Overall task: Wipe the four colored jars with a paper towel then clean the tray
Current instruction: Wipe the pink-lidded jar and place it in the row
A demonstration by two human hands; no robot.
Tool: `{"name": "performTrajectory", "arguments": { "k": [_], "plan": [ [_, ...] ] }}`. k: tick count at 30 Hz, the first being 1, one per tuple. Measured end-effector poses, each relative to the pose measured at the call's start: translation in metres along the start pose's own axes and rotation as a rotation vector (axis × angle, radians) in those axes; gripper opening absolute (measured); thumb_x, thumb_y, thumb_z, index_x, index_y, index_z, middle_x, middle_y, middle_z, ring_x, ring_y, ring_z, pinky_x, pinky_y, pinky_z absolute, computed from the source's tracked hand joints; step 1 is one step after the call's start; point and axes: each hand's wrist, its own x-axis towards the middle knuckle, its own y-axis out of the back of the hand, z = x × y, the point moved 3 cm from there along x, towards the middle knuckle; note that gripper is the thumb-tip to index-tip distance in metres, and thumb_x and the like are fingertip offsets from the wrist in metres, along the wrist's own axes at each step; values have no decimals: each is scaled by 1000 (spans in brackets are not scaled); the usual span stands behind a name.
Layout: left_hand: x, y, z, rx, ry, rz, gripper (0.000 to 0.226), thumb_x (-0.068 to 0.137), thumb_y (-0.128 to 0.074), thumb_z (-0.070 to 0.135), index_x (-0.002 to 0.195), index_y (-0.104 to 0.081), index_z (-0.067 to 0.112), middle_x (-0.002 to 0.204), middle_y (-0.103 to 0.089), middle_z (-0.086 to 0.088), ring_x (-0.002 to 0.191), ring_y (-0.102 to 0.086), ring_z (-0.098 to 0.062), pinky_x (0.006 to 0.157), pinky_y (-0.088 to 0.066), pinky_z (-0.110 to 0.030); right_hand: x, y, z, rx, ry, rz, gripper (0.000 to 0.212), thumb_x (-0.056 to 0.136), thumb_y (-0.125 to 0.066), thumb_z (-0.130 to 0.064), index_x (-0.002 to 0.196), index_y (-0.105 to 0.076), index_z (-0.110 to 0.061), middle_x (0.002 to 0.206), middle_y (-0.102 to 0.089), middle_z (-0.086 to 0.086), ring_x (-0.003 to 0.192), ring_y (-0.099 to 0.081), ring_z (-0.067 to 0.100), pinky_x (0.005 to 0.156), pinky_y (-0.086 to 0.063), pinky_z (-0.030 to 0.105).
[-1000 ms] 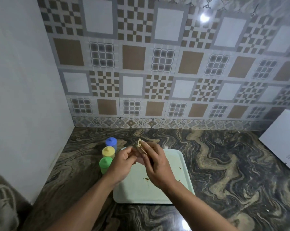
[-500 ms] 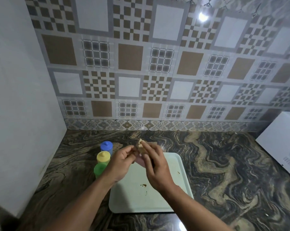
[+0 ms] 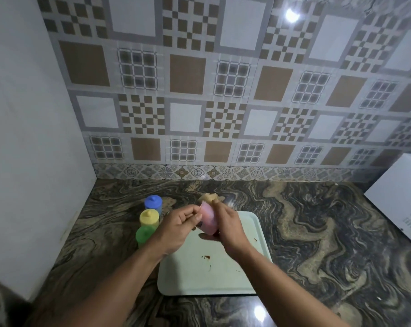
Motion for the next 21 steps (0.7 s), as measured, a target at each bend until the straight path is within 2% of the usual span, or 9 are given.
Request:
{"name": "performTrajectory", "arguments": {
  "k": [1,3,6,9,13,14,17,18,21],
  "plan": [
    [1,2,3,19,-12,-11,19,97,-55,17,102,-67,4,81,-68,7,78,-58,-4,75,-46,-20,0,-3,-4,140,-232,-66,37,107,-48,-41,107,-72,-13,89,-70,12,81,-67,19,69,-61,36],
    [6,5,3,143,-30,1,11,98,-59,14,98,-70,12,87,-70,9,82,-61,-2,80,-47,-21,6,1,-12,129,-319,-54,33,106,-52,-42,105,-70,-15,85,-65,9,76,-62,21,62,-59,34],
    [14,14,1,278,62,253,8,95,-68,19,92,-72,25,91,-72,9,87,-65,-1,84,-52,-27,15,2,-27,-53,19,147,34,105,-57,-46,97,-74,-17,81,-66,1,77,-60,19,65,-56,36],
    [14,5,6,9,164,314,11,98,-64,25,92,-73,23,88,-75,2,89,-71,-13,78,-62,-36,17,-6,-26,-374,424,194,25,107,-55,-42,112,-76,-28,97,-68,-6,89,-63,9,80,-51,30],
    [12,2,22,-5,64,324,12,99,-62,13,90,-71,13,91,-72,-6,82,-70,-7,70,-57,-20,13,-10,-17,-621,698,196,40,107,-50,-36,143,-64,-25,124,-63,-2,116,-62,8,99,-48,19],
    [11,3,24,68,14,303,10,97,-64,12,90,-71,14,94,-70,-5,81,-69,-7,72,-57,-21,10,-8,-20,-554,669,200,39,107,-49,-37,138,-68,-22,120,-66,-2,111,-64,9,97,-50,23],
    [10,10,17,139,-46,253,6,93,-70,13,96,-75,14,110,-64,1,94,-70,-15,86,-59,-31,12,-11,-31,5,131,109,37,110,-48,-38,109,-76,-14,98,-71,7,86,-67,17,84,-62,45],
    [9,11,16,151,-53,267,7,92,-71,13,99,-75,14,113,-64,3,95,-70,-14,87,-58,-32,13,-11,-32,38,53,95,37,110,-49,-38,106,-76,-14,95,-71,10,84,-66,20,81,-63,46],
    [9,13,15,117,-25,394,16,91,-72,16,101,-74,28,105,-69,2,91,-72,-16,87,-60,-43,17,-11,-28,-156,264,148,32,108,-53,-46,111,-76,-23,101,-72,4,92,-68,19,86,-61,44]
  ]
}}
